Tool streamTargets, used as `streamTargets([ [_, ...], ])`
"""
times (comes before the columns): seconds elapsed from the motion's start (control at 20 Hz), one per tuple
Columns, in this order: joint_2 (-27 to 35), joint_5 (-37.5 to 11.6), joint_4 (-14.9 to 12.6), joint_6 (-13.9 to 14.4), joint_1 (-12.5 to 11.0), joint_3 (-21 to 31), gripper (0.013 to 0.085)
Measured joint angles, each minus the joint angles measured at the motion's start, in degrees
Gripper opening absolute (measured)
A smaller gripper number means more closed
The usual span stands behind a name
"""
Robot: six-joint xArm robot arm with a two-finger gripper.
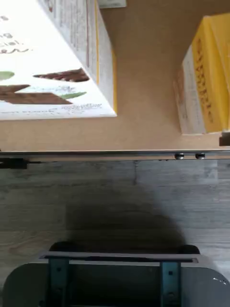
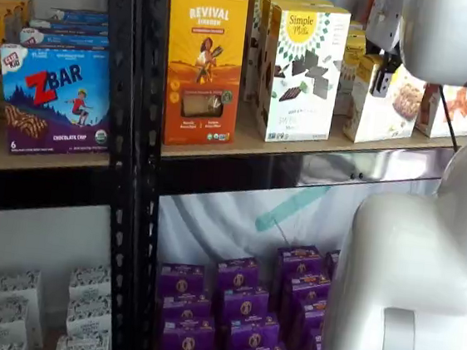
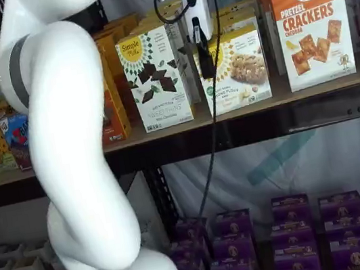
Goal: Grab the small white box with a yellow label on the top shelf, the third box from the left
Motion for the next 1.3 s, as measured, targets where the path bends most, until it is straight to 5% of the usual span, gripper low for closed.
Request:
streamTargets([
  [0.15, -0.2, 0.0, 0.0, 0.0, 0.0, 0.2, 0.037],
  [0.8, -2.2, 3.3, -1.3, 2.4, 2.5, 1.3, 0.037],
  [1.3, -9.6, 2.0, -2.5, 4.8, 5.1, 8.9, 0.037],
])
